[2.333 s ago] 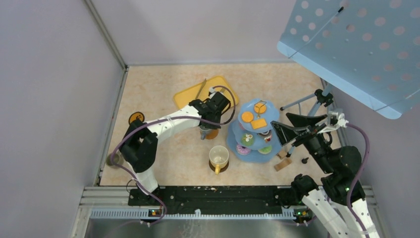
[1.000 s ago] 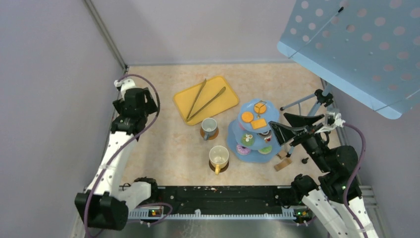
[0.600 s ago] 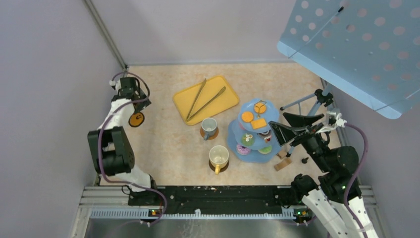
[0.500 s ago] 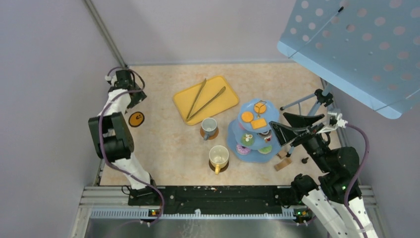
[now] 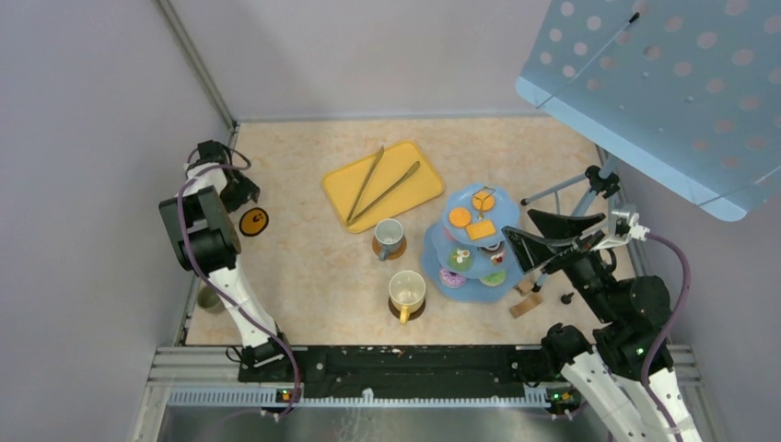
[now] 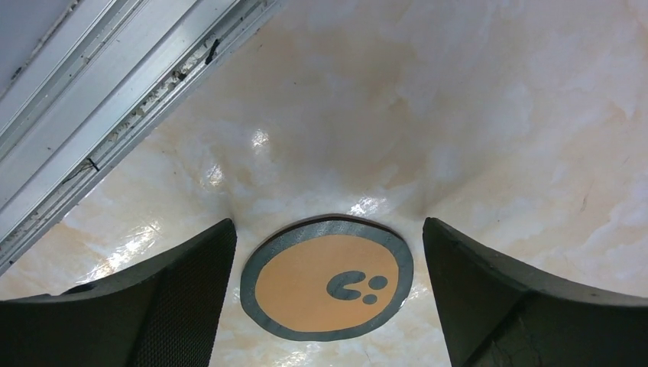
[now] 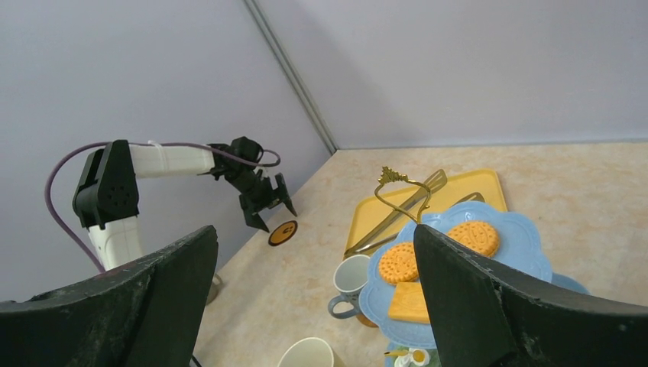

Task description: Serve the afternoon tea

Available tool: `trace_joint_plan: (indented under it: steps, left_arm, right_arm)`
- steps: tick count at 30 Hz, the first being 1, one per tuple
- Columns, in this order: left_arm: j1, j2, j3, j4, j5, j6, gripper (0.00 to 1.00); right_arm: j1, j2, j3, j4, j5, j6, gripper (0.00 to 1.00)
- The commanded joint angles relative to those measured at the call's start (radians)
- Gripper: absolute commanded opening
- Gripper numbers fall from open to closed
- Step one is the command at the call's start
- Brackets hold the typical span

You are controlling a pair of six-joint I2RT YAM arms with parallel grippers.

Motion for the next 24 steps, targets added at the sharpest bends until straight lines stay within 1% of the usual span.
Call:
trace_joint_plan:
  steps: [1,5,8,12,14,17,19,21,22,24]
  left_arm:
    - [0.002,0.038,-0.054,-0.078,0.081,-0.082,0.95]
    - [-0.011,-0.01,-0.105,-0.135,0.026,-0.155,0.94]
    - [-0.03,-0.04,-0.135,-0.144,0.002,-0.175,0.93]
    - [-0.065,-0.035,-0.142,-0.191,-0.021,-0.202,0.93]
    - [-0.077,-0.033,-0.156,-0.201,-0.004,-0.21,0.91]
    - [-0.095,-0.063,-0.2,-0.209,-0.021,-0.214,0.86]
    - [-0.098,-0.109,-0.253,-0.156,-0.048,-0.206,0.8]
    - [-0.099,-0.149,-0.29,-0.103,-0.017,-0.171,0.71]
    - [-0.104,-0.16,-0.296,-0.092,-0.006,-0.157,0.67]
    - [-0.129,-0.174,-0.3,-0.095,-0.004,-0.144,0.63]
  right_arm:
    - [-0.006,0.001,-0.008,0.05,-0.01,0.006,0.97]
    - [-0.007,-0.001,-0.008,0.046,-0.008,0.005,0.97]
    - [-0.007,-0.001,-0.008,0.047,-0.011,0.005,0.97]
    - [-0.006,-0.001,-0.005,0.046,-0.013,0.005,0.97]
    - [-0.007,-0.002,-0.001,0.042,-0.011,0.005,0.97]
    - [-0.006,-0.008,0.005,0.034,-0.01,0.007,0.97]
    - [-0.006,-0.01,0.009,0.027,-0.009,0.007,0.97]
    - [-0.007,-0.011,0.01,0.026,-0.009,0.006,0.97]
    - [-0.006,-0.011,0.01,0.026,-0.01,0.008,0.97]
    - [-0.007,-0.011,0.006,0.032,-0.013,0.01,0.97]
